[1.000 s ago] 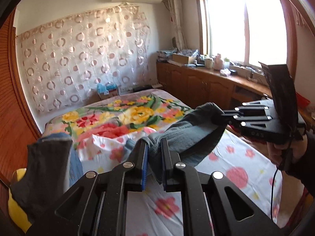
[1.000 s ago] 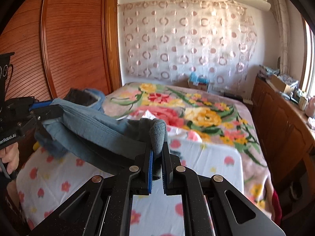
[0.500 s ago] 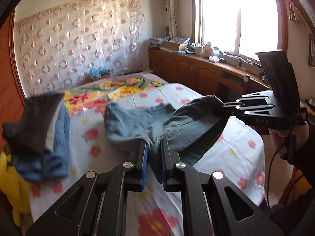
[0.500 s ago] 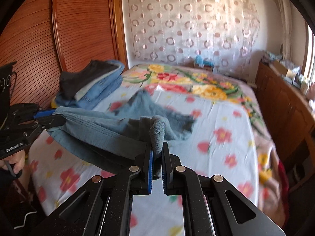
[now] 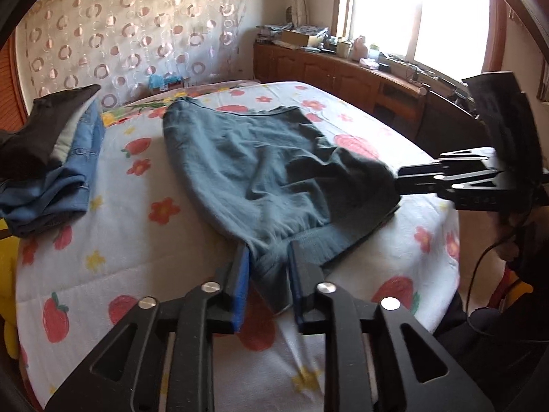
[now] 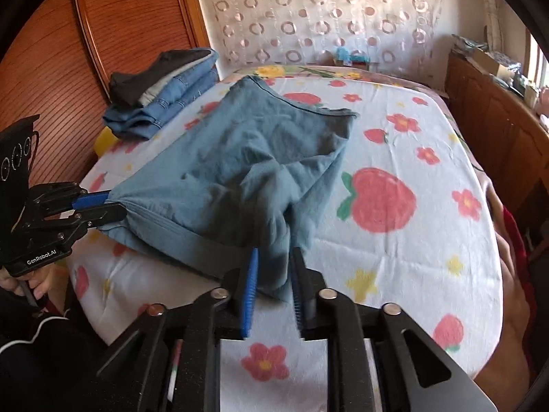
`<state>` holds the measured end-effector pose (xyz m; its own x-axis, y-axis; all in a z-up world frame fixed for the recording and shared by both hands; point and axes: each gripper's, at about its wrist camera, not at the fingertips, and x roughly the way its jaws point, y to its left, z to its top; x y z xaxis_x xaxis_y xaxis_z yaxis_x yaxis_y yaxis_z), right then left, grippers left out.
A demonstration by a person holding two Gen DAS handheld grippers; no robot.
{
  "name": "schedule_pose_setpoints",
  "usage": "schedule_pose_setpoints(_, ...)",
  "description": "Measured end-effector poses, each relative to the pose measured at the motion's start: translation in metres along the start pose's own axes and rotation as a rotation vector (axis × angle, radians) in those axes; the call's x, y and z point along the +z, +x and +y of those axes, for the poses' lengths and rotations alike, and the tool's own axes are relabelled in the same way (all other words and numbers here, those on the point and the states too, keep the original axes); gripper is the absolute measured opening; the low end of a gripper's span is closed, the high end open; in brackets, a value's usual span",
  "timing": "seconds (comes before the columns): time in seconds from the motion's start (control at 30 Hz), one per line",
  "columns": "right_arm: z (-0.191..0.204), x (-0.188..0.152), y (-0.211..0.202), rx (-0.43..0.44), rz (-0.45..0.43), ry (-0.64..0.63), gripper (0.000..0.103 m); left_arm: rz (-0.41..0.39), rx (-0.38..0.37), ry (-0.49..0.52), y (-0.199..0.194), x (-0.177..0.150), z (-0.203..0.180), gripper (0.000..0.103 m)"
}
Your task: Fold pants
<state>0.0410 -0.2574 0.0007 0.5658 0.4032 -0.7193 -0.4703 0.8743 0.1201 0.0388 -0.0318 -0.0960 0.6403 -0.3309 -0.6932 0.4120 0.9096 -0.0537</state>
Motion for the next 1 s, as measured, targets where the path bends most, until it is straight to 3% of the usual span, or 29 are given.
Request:
schedule_pose_setpoints(0.07, 0.000, 0.002, -0.006, 0.004, -0.012, -0.001, 0.027, -0.013, 0.001, -0.011, -0.001, 0.001, 0.005, 0.044)
schedule_pose_setpoints(0.3, -0.003, 0.024, -0.013, 0.023, -0.085, 0.011, 0.027, -0.028, 0.019, -0.044, 0.007, 0.000, 0.016, 0.044)
schedule_pose_setpoints(0.5, -0.027, 0.053, 0.016, -0.002, -0.105, 0.043, 0.027, -0.037, 0.031, -0.051, 0.018, 0.006, 0.024, 0.046)
schedule_pose_setpoints(0.57, -0.038, 0.066, 0.032, -0.004, -0.103, 0.062, 0.027, -0.050, 0.035, -0.060, 0.023, 0.011, 0.029, 0.068)
schedule_pose_setpoints(0.63, -0.047, 0.078, 0.046, -0.011, -0.112, 0.059, 0.027, -0.064, 0.035, -0.071, 0.026, 0.014, 0.033, 0.079)
schedule_pose_setpoints(1.0, -0.078, 0.133, 0.130, -0.067, -0.019, 0.109, 0.024, -0.056, 0.050, -0.092, 0.034, 0.015, 0.039, 0.079)
